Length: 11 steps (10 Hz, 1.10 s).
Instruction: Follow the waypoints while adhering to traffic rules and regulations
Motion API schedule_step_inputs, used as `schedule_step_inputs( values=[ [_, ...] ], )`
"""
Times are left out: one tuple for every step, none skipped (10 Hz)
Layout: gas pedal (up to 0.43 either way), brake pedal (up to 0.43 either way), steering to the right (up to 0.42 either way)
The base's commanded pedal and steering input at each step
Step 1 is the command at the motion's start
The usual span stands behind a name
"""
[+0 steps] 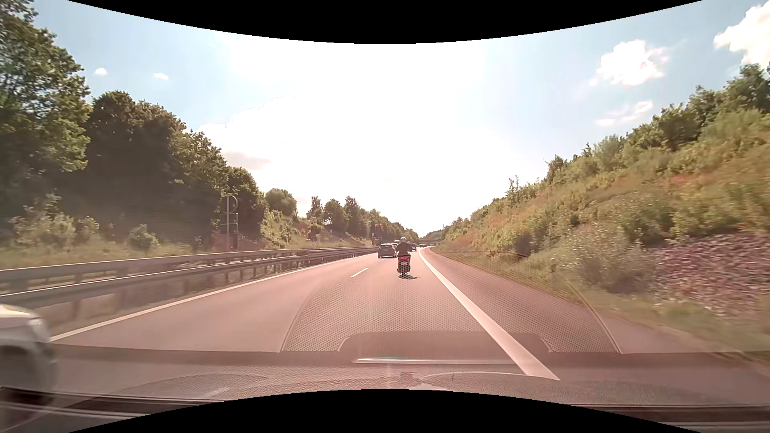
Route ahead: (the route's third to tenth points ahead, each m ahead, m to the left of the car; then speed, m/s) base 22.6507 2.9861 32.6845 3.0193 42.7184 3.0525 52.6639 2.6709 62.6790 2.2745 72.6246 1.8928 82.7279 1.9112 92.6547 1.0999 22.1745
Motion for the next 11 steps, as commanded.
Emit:
schedule_step_inputs(
  values=[
    [0.319, 0.012, 0.002],
    [0.319, 0.012, 0.002],
    [0.311, 0.012, 0.002],
    [0.311, 0.012, 0.002],
    [0.299, 0.012, 0.002],
    [0.287, 0.012, 0.003],
    [0.287, 0.012, 0.003],
    [0.287, 0.006, 0.002],
    [0.287, 0.012, 0.002],
    [0.287, 0.012, 0.002],
    [0.287, 0.006, 0.002]
  ],
)
